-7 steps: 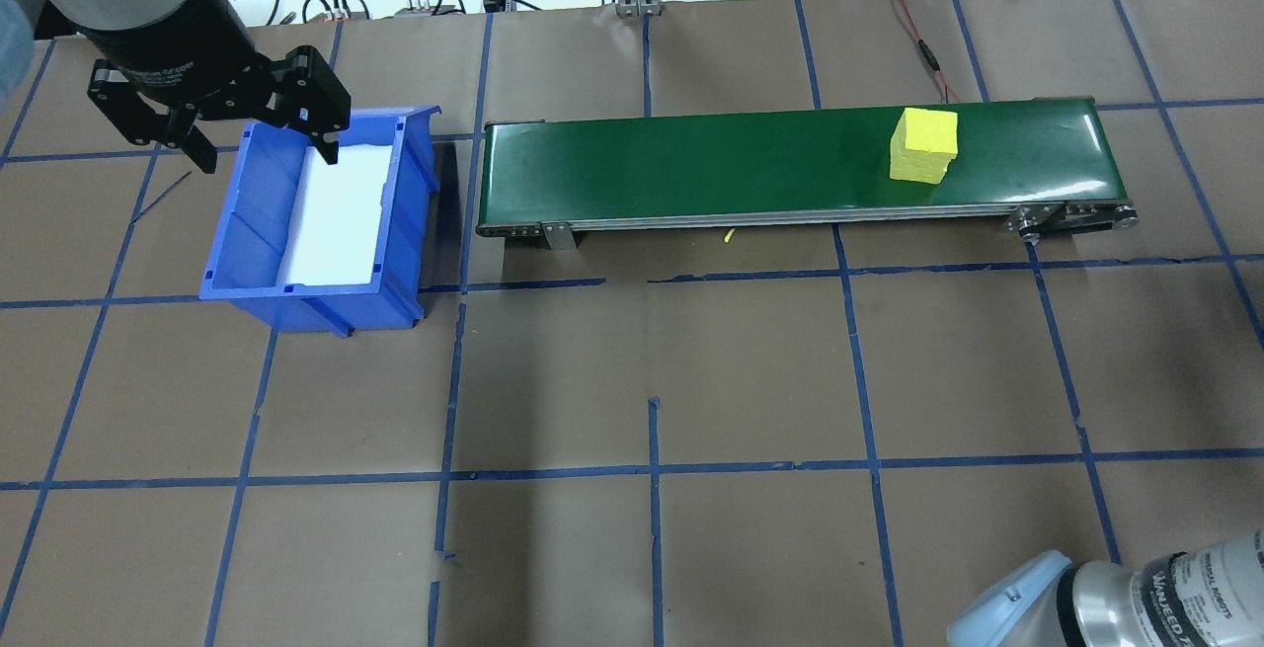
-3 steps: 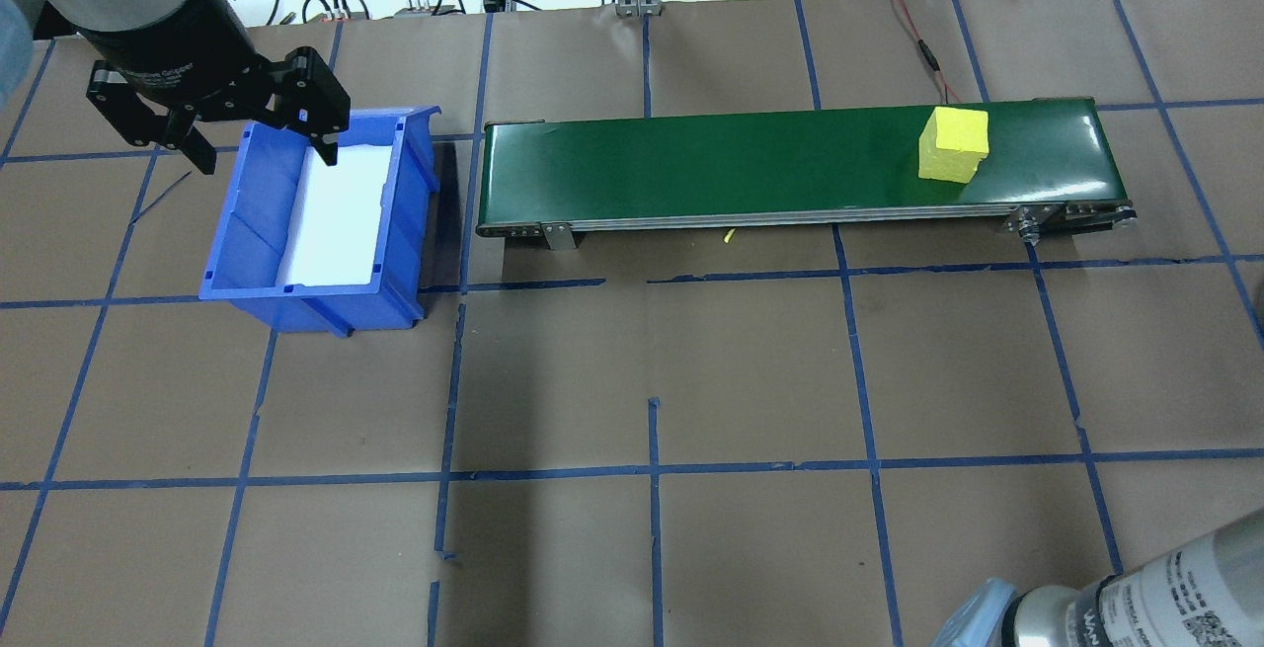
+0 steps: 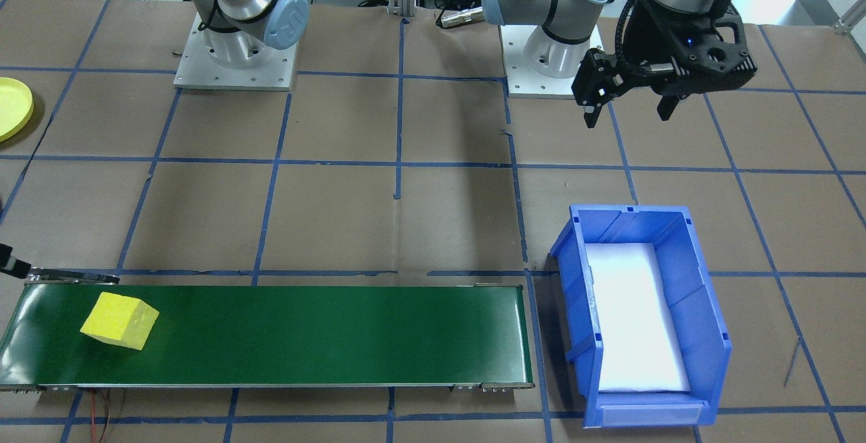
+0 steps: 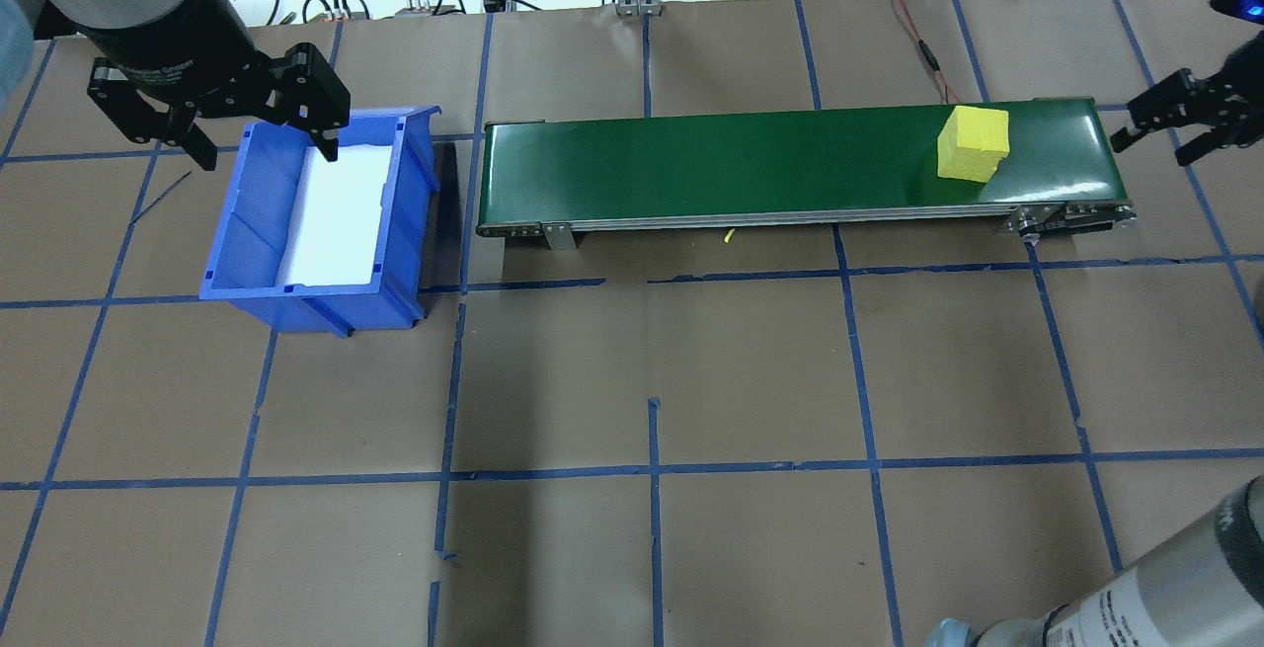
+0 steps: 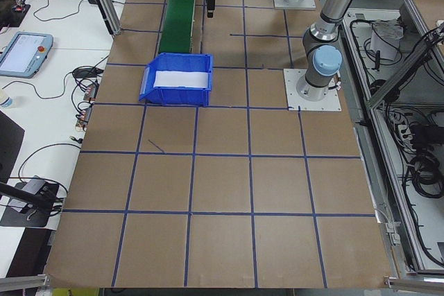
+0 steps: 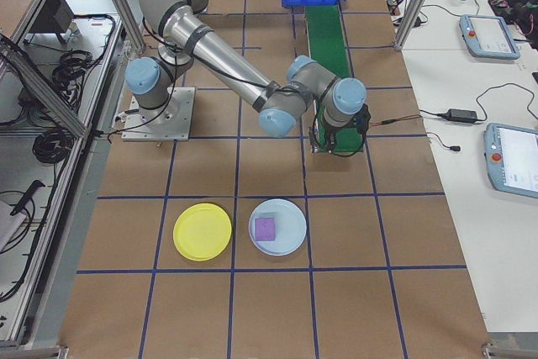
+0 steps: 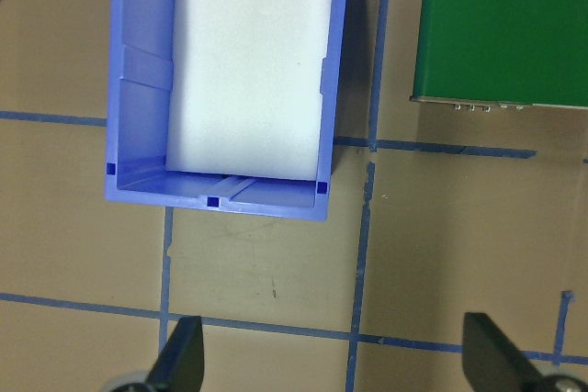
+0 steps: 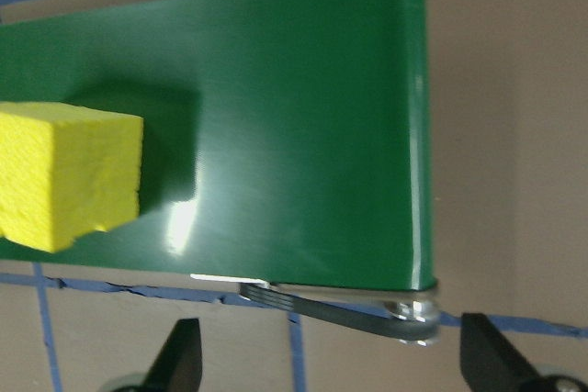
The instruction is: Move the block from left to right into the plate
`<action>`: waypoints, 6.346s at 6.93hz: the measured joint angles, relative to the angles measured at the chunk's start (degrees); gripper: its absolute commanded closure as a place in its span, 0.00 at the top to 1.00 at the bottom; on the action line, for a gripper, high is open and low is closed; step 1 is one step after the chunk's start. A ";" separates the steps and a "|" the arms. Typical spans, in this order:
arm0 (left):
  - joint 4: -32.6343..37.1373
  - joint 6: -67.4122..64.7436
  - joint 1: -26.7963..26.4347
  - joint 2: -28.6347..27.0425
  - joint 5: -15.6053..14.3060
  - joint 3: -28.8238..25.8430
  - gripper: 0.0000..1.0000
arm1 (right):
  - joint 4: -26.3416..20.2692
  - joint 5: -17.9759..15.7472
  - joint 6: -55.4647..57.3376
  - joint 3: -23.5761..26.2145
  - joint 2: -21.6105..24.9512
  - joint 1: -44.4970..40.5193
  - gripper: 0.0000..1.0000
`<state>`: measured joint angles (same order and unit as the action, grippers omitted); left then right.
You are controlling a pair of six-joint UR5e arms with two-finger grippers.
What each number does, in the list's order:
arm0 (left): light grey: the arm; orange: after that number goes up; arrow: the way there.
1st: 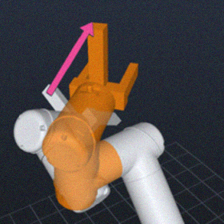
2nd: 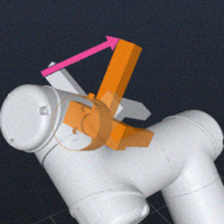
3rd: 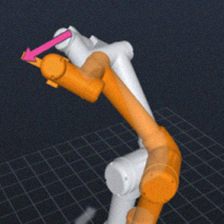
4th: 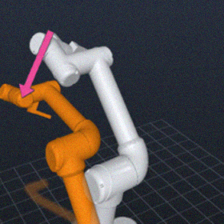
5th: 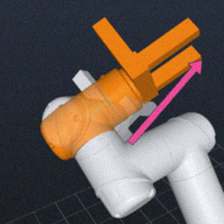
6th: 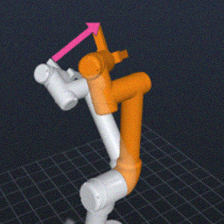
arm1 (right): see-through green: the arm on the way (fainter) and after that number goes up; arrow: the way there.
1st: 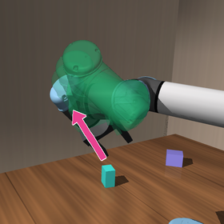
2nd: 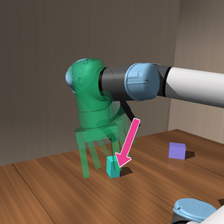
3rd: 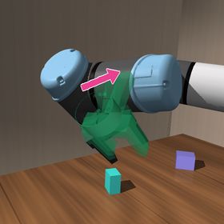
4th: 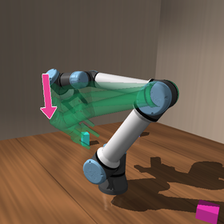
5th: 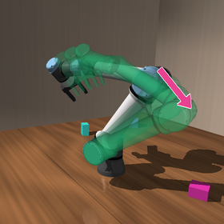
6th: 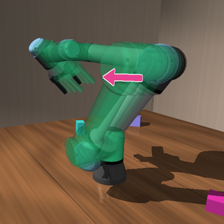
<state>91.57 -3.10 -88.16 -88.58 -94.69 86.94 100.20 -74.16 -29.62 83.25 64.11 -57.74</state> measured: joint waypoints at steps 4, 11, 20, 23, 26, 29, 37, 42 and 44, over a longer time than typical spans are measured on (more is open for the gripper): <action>-0.11 -0.06 -0.05 -0.02 -0.06 0.17 1.00 | 3.72 5.93 9.46 0.33 -1.80 -3.64 1.00; -0.08 0.01 -0.08 -0.02 -0.15 0.25 1.00 | 8.74 7.14 10.19 1.10 -5.26 -4.49 0.67; -0.09 0.20 -0.06 0.06 -0.23 0.19 1.00 | 3.21 -10.28 -22.15 4.78 1.70 14.07 0.39; -0.14 0.20 -0.07 0.08 -0.23 0.16 1.00 | 5.00 -15.64 -36.02 13.81 6.51 34.55 0.38; -0.15 0.26 -0.05 0.08 -0.23 0.18 1.00 | 10.68 -18.05 -43.15 21.48 7.73 45.87 0.41; -0.13 0.35 0.00 0.07 -0.24 0.24 1.00 | 16.78 -18.22 -44.06 24.22 5.25 46.72 1.00; -0.41 0.38 0.01 0.12 -0.17 0.16 1.00 | -3.37 -17.75 -36.70 6.82 12.78 30.65 1.00; -0.60 0.38 0.01 0.12 -0.23 0.24 1.00 | -15.49 -17.87 -3.51 3.98 24.23 0.30 1.00; -0.65 0.38 0.01 0.12 -0.24 0.23 1.00 | -15.95 -17.29 8.45 2.64 25.78 -15.36 1.00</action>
<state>90.92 -2.72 -88.15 -88.45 -94.92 87.17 84.25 -91.45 -21.18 85.90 89.89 -73.10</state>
